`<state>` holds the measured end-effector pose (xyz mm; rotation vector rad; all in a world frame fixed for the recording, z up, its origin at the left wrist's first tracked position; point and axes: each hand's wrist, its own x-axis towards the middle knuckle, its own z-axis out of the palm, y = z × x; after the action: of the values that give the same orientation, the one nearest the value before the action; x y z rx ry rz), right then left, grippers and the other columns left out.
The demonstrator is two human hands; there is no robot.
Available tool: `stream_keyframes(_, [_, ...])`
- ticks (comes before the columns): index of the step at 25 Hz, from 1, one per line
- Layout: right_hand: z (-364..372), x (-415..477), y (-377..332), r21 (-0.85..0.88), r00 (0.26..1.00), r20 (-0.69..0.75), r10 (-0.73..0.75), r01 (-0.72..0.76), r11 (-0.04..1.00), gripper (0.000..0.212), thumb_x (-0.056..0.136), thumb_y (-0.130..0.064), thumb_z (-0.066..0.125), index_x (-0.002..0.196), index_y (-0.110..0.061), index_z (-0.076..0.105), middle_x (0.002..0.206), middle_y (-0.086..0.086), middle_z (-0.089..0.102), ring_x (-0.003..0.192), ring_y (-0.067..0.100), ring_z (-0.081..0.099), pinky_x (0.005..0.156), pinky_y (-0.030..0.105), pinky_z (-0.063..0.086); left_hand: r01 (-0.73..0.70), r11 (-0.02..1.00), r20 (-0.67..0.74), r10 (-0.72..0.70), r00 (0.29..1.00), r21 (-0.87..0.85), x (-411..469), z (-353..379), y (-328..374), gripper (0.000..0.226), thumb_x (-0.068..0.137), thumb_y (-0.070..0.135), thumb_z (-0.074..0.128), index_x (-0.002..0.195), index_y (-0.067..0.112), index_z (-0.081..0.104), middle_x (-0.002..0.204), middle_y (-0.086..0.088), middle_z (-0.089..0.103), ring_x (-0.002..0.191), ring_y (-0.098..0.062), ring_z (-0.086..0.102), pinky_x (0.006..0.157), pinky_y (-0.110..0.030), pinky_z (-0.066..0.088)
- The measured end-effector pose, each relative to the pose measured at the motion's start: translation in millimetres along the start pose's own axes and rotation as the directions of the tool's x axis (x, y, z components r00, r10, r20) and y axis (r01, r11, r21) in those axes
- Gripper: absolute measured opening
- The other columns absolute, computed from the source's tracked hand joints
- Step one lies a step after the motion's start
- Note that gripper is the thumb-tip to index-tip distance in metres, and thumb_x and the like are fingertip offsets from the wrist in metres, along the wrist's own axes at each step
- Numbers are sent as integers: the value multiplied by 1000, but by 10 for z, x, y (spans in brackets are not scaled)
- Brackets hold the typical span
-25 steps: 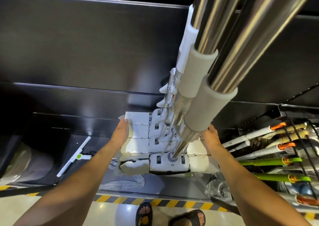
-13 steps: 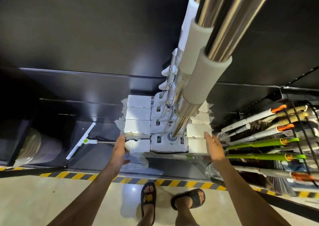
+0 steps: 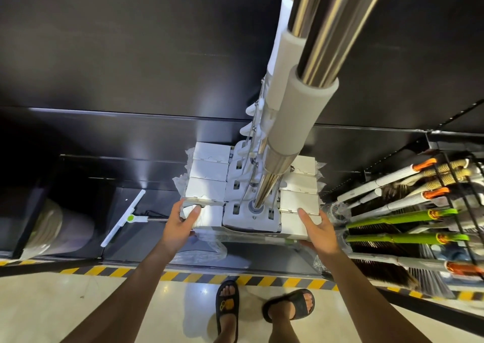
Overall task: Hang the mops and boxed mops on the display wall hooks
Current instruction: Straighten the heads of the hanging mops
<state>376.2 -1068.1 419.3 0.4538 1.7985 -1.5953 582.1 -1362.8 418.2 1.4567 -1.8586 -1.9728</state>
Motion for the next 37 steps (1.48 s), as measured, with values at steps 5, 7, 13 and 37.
stream_keyframes(5, [10, 71, 54, 24, 999, -16, -31, 32, 999, 48, 94, -14, 75, 139, -12, 58, 124, 11, 74, 96, 14, 77, 75, 27, 64, -43, 998, -2, 43, 999, 55, 41, -15, 41, 44, 102, 26, 66, 140, 38, 48, 133, 2, 62, 122, -23, 60, 105, -41, 51])
stream_keyframes(7, [19, 55, 4, 15, 1000, -18, -24, 24, 1000, 46, 94, -16, 75, 138, -14, 60, 122, 9, 74, 99, 18, 75, 73, 27, 65, -25, 999, 6, 25, 1000, 47, 57, -18, -6, 60, 102, 29, 65, 155, 35, 38, 143, -3, 59, 124, -24, 61, 97, -36, 58])
stream_keyframes(13, [-7, 58, -82, -24, 1000, 1, -31, 31, 999, 34, 96, -13, 71, 128, -16, 61, 122, 9, 71, 97, 17, 72, 66, 21, 61, -4, 999, 1, 4, 1000, 41, 33, 12, -51, 62, 101, 37, 67, 155, 39, 37, 142, -4, 59, 122, -25, 62, 102, -41, 55])
stream_keyframes(37, [24, 395, -633, -289, 984, -58, -171, 147, 946, 49, 109, -49, 37, 153, -29, 43, 146, -6, 49, 136, 19, 44, 114, 41, 32, -21, 999, -146, 16, 989, -35, 382, 132, 503, 60, 105, 52, 49, 160, 43, 26, 163, 13, 37, 144, -8, 41, 123, -45, 29])
